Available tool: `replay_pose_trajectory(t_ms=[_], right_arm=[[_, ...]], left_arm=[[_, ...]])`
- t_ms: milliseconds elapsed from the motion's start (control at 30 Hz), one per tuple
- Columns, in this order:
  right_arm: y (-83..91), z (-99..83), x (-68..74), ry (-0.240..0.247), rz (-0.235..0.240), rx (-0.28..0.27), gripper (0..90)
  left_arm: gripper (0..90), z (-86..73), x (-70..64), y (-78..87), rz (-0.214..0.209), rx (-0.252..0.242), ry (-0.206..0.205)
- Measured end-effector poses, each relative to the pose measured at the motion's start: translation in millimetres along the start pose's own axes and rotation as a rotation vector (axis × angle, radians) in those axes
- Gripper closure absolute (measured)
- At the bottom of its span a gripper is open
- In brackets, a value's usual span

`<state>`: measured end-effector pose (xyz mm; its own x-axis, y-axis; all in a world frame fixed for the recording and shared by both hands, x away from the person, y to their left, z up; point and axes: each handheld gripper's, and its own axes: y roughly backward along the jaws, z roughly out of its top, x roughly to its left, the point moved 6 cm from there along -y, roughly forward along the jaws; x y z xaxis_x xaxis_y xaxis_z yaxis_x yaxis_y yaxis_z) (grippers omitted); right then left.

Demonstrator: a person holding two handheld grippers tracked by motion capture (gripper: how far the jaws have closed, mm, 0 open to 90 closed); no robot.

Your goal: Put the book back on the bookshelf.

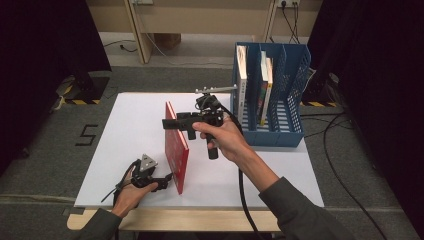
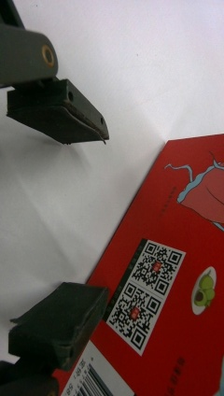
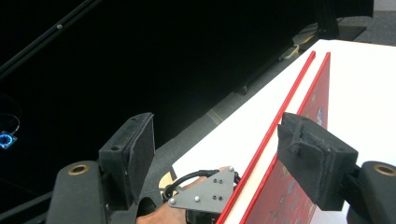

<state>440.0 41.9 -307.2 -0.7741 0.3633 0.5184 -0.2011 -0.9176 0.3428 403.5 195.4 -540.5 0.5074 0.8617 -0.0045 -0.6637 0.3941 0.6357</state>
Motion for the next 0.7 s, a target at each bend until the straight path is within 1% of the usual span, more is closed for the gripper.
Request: replay_pose_trajectory(t_ms=[133,167,200,267,300,333,367,433,533,600,700], right_arm=[[-1.4,0.2,0.5,-0.016,0.004,-0.005,29.0],[-3.1,-1.4,-1.6,-0.021,-0.014,0.011,28.4],[-8.7,-7.4,-4.7,-0.022,-0.031,0.047,25.8],[-18.8,-18.4,-11.1,-0.030,-0.059,0.097,26.0],[-24.0,-23.3,-13.5,-0.042,-0.056,0.123,22.8],[-27.4,-24.4,-14.0,-0.073,-0.027,0.125,22.4],[-28.6,-23.9,-13.3,-0.071,-0.023,0.134,22.9],[-27.8,-22.3,-11.2,-0.028,-0.056,0.162,26.0],[-23.8,-20.5,-10.1,-0.015,-0.080,0.213,32.4],[-21.7,-19.9,-12.3,-0.008,-0.113,0.244,33.4],[-20.6,-19.2,-18.3,-0.003,-0.181,0.302,35.4]], left_arm=[[19.5,0.0,-0.1,0.0,0.001,-0.002,0.003],[19.5,0.0,-0.2,-0.1,0.001,-0.004,0.000],[19.4,0.0,-0.2,0.1,0.002,-0.002,-0.003],[19.4,0.0,-0.2,-0.1,0.002,-0.004,-0.001],[19.4,-0.1,-0.1,-0.1,0.000,-0.002,0.001],[19.4,-0.1,0.0,-0.1,-0.003,-0.003,0.003],[19.4,-0.2,-0.1,-0.1,-0.001,-0.002,0.002],[19.4,-0.1,-0.2,-0.1,-0.004,-0.003,0.001],[19.4,-0.1,-0.3,0.0,-0.007,-0.004,0.000],[18.3,-0.1,-0.9,-0.3,-0.006,-0.005,-0.008],[17.4,-0.2,-2.5,-0.6,-0.002,0.000,-0.021]])
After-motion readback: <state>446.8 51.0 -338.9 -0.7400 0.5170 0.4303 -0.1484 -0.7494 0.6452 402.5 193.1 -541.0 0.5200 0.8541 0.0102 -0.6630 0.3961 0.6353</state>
